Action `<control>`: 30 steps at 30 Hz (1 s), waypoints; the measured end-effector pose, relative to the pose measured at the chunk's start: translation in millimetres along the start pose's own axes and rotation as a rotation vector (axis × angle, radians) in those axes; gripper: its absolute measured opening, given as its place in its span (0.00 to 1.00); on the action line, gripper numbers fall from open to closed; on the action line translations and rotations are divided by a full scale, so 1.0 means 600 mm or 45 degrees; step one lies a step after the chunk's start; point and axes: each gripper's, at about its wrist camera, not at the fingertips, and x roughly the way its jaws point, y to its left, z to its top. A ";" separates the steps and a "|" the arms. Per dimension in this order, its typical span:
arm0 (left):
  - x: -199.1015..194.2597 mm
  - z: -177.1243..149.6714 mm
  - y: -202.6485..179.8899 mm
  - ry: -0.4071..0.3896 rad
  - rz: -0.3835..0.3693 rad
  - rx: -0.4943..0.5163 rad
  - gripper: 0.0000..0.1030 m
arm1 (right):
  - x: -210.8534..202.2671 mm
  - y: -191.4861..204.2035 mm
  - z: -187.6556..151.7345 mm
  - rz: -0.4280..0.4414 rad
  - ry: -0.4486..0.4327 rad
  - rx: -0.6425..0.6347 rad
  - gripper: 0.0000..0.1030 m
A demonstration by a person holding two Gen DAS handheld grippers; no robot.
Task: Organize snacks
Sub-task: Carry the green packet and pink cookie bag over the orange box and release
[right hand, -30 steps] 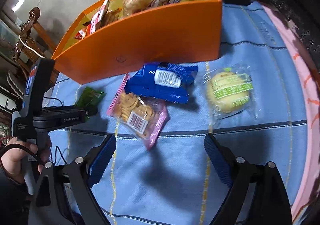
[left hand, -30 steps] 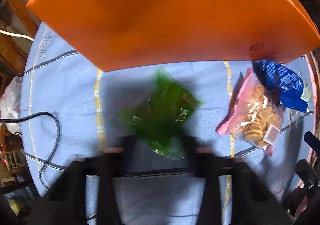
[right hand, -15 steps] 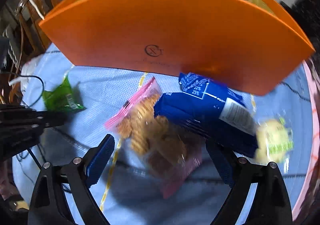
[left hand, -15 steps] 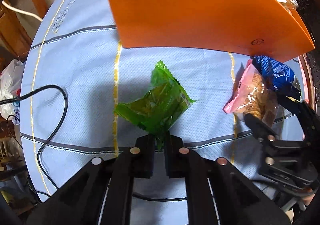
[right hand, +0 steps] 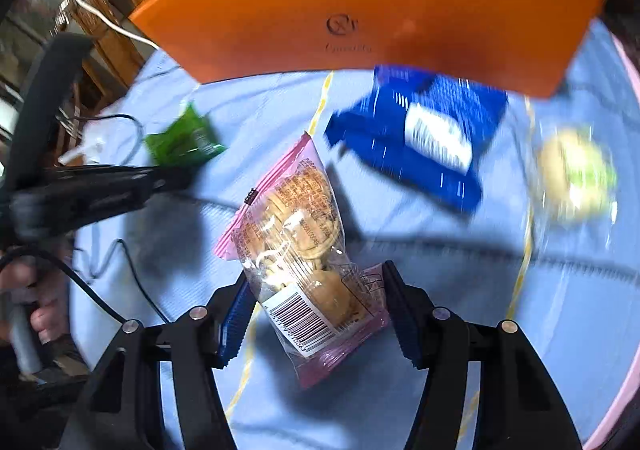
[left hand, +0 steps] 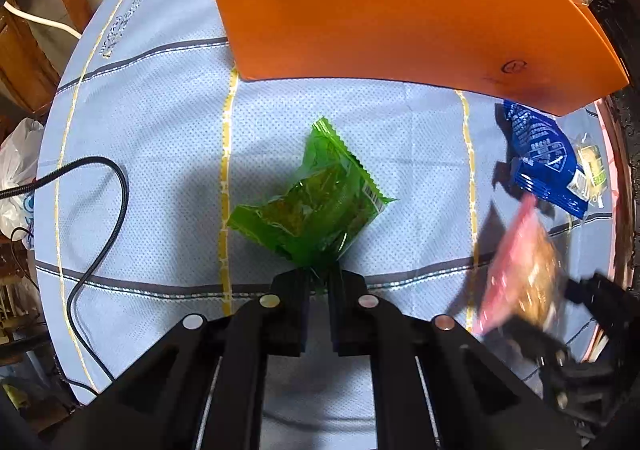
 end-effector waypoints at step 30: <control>-0.245 0.115 -0.068 -0.350 -0.113 0.104 0.07 | -0.235 0.017 0.154 -0.009 -0.498 -0.010 0.61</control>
